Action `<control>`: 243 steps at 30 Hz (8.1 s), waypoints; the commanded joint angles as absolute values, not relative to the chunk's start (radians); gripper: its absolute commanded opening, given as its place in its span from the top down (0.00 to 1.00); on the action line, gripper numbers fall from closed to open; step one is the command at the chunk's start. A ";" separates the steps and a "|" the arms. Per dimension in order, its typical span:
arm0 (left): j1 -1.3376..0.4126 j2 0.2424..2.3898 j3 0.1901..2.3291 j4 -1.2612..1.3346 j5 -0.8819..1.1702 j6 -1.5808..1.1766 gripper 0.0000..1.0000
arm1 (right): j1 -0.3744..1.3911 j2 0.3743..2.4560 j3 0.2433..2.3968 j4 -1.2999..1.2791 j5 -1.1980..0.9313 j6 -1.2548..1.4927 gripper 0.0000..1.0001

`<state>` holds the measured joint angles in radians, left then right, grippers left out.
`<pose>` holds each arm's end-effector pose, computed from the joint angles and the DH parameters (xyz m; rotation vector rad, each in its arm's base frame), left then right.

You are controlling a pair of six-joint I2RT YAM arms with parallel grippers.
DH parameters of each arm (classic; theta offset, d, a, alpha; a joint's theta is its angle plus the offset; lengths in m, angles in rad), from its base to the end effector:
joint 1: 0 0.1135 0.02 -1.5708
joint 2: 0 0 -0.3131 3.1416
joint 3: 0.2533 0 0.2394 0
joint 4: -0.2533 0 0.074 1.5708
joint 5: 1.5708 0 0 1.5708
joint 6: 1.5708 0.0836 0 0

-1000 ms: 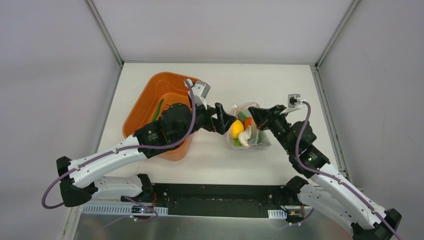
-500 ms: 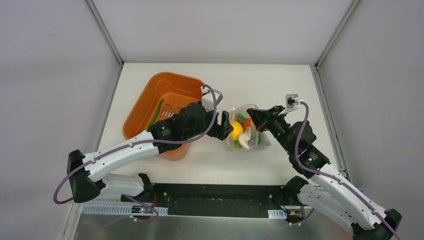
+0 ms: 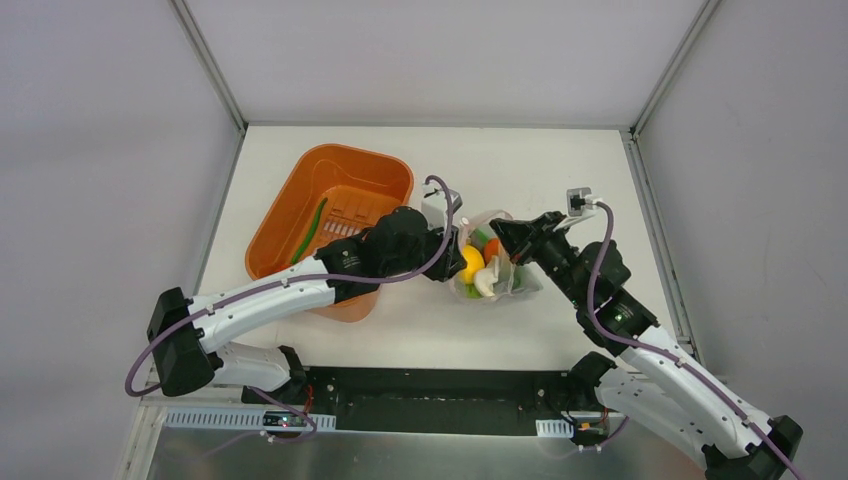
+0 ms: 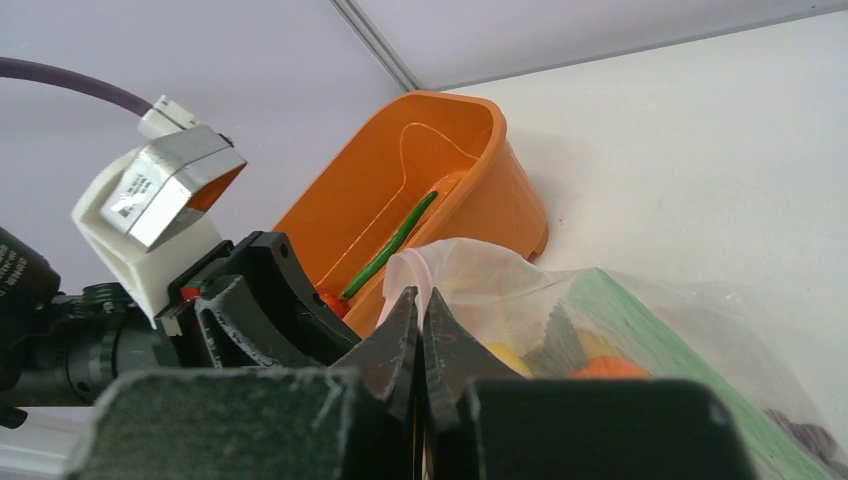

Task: Place the food in the zip-top bag and seal the zipper
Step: Adjust the zipper food storage bag at the center of the board, then zip the zipper food storage bag at the center of the board.

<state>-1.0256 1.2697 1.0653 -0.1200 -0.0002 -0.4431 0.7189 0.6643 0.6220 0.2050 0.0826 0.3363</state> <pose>0.1637 -0.2699 0.3740 0.5808 1.9378 -0.9742 0.1271 0.1020 0.3822 -0.2074 1.4438 0.8117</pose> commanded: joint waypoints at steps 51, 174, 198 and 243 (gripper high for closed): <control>-0.883 1.311 1.538 -0.573 0.494 0.003 1.00 | 0.725 0.524 0.467 0.336 -0.420 -0.151 0.31; -0.863 0.879 1.264 -0.584 0.115 0.256 0.12 | 0.724 0.501 0.499 0.283 -0.312 -0.156 1.00; -0.951 1.226 1.560 -0.534 0.452 0.415 0.02 | 0.724 0.415 0.477 0.358 -0.441 -0.135 1.00; -1.074 1.598 1.912 -0.796 0.624 0.477 0.68 | 0.724 0.411 0.479 0.304 -0.465 -0.160 1.00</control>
<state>-1.0618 1.5982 1.8790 -0.8078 0.6170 0.4843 0.7246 0.4252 0.4629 0.2478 -0.4751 -0.1436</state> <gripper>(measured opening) 0.310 0.007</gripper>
